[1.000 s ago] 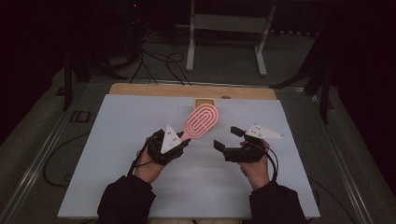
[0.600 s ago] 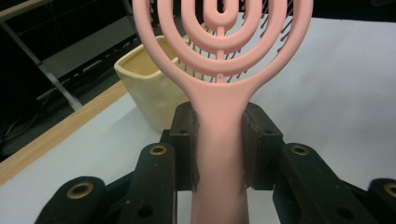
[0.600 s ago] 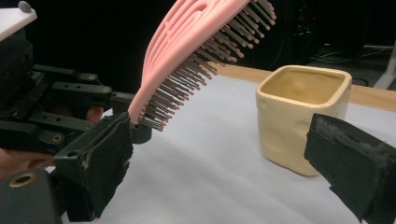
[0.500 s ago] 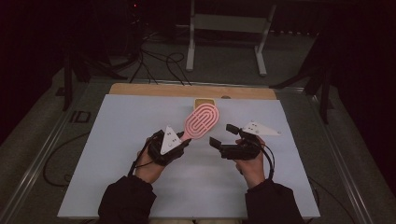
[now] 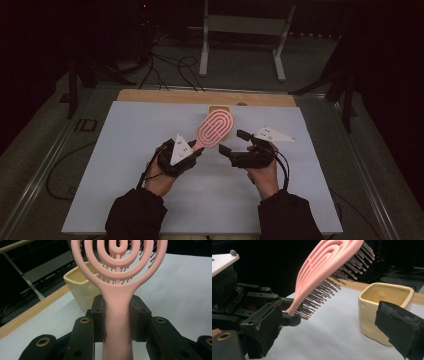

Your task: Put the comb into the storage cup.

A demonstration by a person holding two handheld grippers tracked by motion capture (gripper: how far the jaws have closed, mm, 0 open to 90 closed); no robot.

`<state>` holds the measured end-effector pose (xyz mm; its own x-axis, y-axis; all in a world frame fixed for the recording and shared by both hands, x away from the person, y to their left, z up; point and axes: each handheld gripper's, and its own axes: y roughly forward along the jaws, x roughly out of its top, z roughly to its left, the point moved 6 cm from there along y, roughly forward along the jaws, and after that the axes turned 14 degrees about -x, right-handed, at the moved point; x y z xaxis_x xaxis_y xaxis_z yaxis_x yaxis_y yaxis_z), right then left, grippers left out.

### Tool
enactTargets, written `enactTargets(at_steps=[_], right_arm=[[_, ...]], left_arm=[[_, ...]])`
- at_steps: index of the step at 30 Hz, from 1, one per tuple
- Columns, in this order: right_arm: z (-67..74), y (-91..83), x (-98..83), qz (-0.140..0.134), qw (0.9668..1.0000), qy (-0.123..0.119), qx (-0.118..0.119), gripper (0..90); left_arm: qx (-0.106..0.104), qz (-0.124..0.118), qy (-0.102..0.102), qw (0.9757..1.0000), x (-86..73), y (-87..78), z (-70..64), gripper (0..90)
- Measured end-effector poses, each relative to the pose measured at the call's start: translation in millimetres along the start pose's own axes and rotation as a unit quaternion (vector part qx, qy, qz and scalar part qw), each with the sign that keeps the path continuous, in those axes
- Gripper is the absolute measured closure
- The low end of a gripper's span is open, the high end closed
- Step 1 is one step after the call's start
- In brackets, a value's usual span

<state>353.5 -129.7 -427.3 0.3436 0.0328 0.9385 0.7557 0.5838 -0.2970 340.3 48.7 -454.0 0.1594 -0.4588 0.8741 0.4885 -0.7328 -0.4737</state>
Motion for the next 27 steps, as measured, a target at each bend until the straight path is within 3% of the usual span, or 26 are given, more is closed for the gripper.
enactTargets(at_steps=[12,17,27], right_arm=[[3.9,6.1,3.8,-0.003,0.9997,0.017,0.014,8.1],[9.6,10.3,7.5,0.001,0.9991,0.029,0.031,9.0],[14.3,21.2,16.4,0.007,0.9981,0.050,0.036,20.7]], left_arm=[[0.002,-0.005,0.000,1.0000,-0.6,0.5,0.0,69.5],[0.003,-0.009,-0.003,1.0000,-1.0,1.2,-0.8,69.5],[0.005,-0.012,0.001,0.9999,-0.3,0.9,-2.2,69.5]])
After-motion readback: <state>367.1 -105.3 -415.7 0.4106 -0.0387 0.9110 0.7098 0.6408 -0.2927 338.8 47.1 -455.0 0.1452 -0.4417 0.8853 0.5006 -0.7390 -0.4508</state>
